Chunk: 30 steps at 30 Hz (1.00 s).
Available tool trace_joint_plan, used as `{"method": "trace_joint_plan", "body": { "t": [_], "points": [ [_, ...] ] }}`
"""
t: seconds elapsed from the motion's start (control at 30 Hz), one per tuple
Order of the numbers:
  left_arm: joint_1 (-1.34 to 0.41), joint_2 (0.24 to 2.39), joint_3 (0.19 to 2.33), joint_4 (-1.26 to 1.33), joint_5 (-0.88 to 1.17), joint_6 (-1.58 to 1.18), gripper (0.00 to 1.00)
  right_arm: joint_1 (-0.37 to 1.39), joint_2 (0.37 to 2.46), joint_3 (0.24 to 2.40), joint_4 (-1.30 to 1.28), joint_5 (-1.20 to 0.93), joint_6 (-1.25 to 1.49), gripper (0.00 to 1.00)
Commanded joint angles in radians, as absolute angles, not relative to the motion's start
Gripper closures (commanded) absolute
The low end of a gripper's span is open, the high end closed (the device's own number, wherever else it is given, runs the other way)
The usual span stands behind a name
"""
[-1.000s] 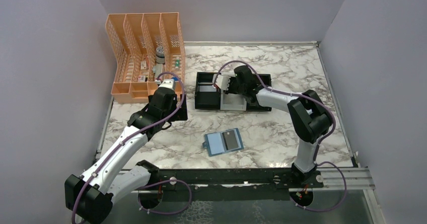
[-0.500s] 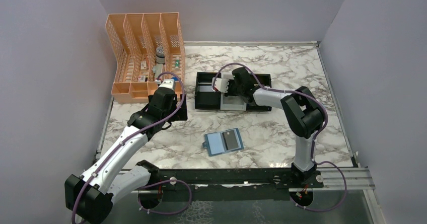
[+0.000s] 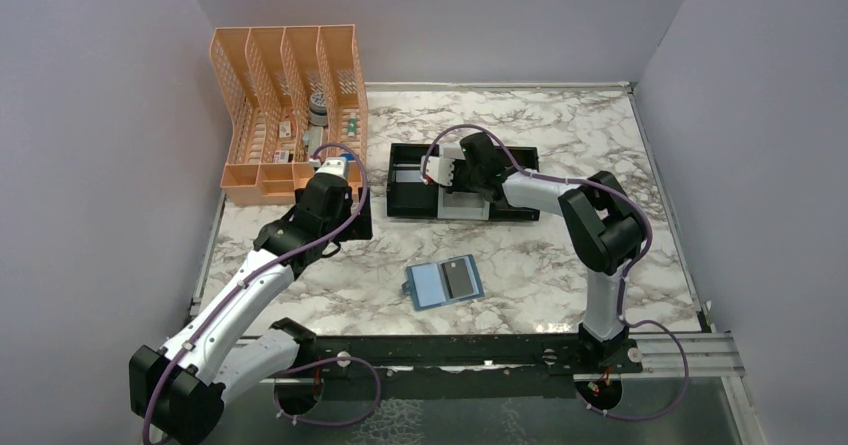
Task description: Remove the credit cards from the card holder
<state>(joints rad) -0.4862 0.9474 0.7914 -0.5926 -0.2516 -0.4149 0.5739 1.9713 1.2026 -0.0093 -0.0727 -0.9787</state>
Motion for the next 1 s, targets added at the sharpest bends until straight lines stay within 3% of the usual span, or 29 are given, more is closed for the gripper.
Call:
{"method": "trace_joint_plan", "body": {
  "t": [0.0,0.63,0.97],
  "points": [
    [-0.484,0.947,0.788,-0.585,-0.266,-0.403,0.01,0.565,1.955,1.227,-0.038,-0.101,-0.959,0.79],
    [-0.483,0.951,0.788,-0.585,-0.259,-0.402,0.01,0.564,1.949,1.225,-0.022,-0.08,-0.908,0.78],
    [-0.483,0.95,0.787,-0.585,-0.258,-0.402,0.01,0.563,1.906,1.223,0.025,-0.125,-0.697,0.74]
  ]
}}
